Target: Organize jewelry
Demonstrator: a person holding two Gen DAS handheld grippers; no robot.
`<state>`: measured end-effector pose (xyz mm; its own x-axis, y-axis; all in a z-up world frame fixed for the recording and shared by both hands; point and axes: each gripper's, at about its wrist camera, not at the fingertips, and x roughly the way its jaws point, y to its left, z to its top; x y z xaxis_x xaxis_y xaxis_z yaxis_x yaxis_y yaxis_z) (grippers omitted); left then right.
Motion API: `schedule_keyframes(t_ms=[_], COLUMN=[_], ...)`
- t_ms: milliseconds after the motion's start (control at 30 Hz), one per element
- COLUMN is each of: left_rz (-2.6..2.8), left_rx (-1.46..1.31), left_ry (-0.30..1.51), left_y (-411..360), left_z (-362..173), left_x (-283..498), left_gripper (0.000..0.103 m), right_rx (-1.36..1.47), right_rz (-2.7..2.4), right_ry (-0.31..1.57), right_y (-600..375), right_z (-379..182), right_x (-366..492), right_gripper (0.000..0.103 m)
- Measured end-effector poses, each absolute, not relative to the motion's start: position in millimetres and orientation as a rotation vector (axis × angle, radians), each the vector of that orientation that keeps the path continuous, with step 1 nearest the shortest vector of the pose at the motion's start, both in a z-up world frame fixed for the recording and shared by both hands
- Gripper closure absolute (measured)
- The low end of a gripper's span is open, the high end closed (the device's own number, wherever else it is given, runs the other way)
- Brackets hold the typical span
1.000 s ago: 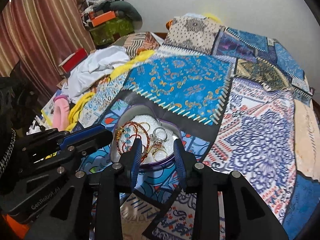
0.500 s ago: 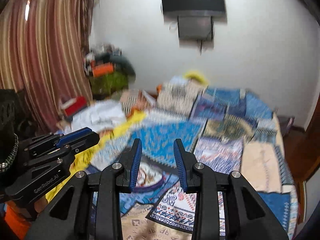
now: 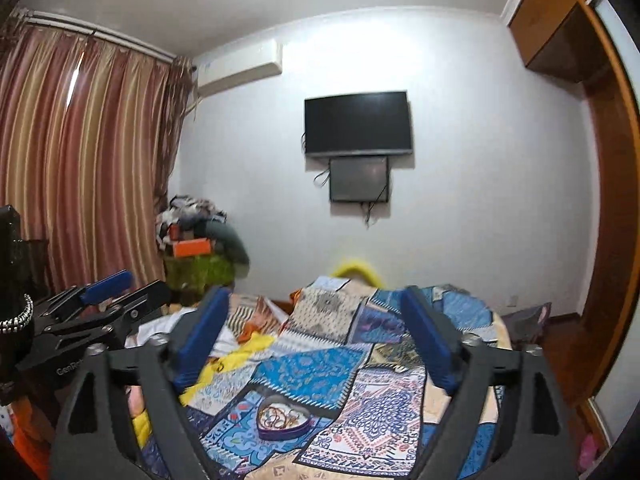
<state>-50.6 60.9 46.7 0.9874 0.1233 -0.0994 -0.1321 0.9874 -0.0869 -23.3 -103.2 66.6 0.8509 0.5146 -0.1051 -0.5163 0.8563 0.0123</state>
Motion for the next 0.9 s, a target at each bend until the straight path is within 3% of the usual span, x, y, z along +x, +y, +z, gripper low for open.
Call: schedule_keyframes(t_ms=[100, 900], left_rz=[0.151, 0.163], left_rx=[-0.099, -0.087], left_ry=[0.069, 0.095], left_y=[59.9, 55.9], left_z=[47.7, 42.1], left_x=[-61.1, -68.0], left_gripper=[0.000, 0.000], right_rx=[-0.010, 0.003], right_rz=[0.512, 0.512], right_ry=[0.085, 0.143], right_y=[-100.8, -109.0], right_z=[65.2, 55.2], right_x=[-24.5, -29.3], right_gripper=[0.000, 0.000])
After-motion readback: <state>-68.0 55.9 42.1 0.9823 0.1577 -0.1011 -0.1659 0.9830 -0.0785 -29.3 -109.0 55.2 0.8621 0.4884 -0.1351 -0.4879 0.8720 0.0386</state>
